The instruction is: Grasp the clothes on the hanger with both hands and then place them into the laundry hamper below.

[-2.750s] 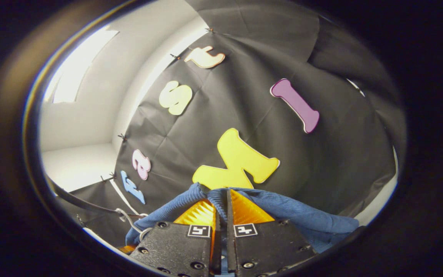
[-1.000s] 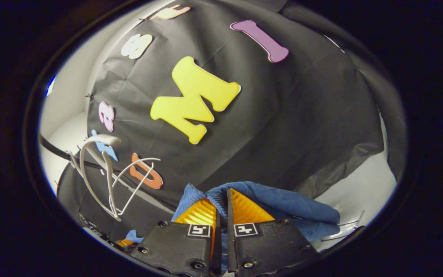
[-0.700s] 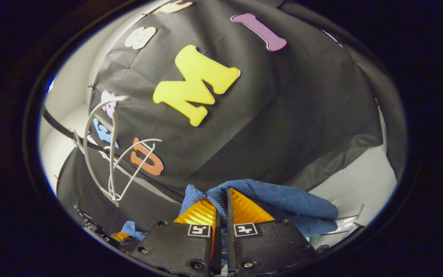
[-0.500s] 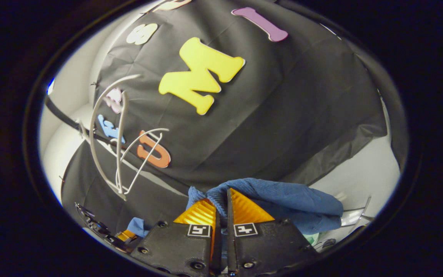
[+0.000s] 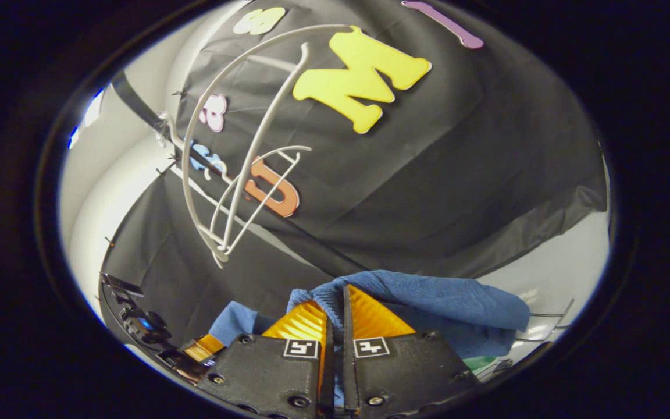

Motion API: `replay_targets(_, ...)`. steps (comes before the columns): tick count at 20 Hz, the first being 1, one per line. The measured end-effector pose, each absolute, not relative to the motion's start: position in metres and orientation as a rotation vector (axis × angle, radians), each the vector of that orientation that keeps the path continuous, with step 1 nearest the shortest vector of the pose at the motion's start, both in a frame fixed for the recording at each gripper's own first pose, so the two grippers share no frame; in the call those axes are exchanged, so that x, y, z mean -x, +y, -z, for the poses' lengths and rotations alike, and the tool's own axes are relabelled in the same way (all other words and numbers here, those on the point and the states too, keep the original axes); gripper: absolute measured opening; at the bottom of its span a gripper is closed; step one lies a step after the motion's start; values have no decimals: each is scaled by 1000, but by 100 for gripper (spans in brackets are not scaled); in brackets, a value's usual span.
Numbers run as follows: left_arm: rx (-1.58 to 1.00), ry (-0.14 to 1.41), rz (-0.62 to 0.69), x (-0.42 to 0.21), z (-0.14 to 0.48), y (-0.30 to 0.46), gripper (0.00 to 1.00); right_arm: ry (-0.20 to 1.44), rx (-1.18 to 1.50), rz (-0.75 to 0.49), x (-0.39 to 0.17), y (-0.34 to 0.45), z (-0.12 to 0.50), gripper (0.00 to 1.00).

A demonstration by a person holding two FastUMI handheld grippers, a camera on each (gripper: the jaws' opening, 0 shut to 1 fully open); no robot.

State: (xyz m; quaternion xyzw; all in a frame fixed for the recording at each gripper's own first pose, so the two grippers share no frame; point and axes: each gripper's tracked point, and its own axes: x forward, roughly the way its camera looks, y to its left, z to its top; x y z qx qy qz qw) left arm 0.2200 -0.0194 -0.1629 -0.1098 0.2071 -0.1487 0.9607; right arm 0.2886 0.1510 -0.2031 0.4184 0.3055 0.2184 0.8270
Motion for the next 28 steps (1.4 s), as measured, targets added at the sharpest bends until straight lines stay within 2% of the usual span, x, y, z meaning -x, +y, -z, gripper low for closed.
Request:
replay_targets(5, 235, 424, 384, -205, 166, -45, 5, 714, -916, -544, -268, 192, 213, 9)
replay_targets(10, 262, 517, 380, -197, 210, -51, 5, 817, -909, -527, -265, 205, 255, 9)
replay_targets(12, 270, 553, 366, -197, 228, -49, 9, 862, -908, -518, -263, 212, 273, 9)
replay_targets(13, 276, 574, 359, -198, 236, -47, 5, 883, -907, -507, -264, 211, 283, 9)
replay_targets(21, 294, 739, 273, -194, 318, -31, 5, 1038, -826, -383, -262, 204, 366, 9)
replay_targets(28, 261, 930, 165, -184, 389, -18, 5, 1211, -633, -260, -267, 203, 433, 10)
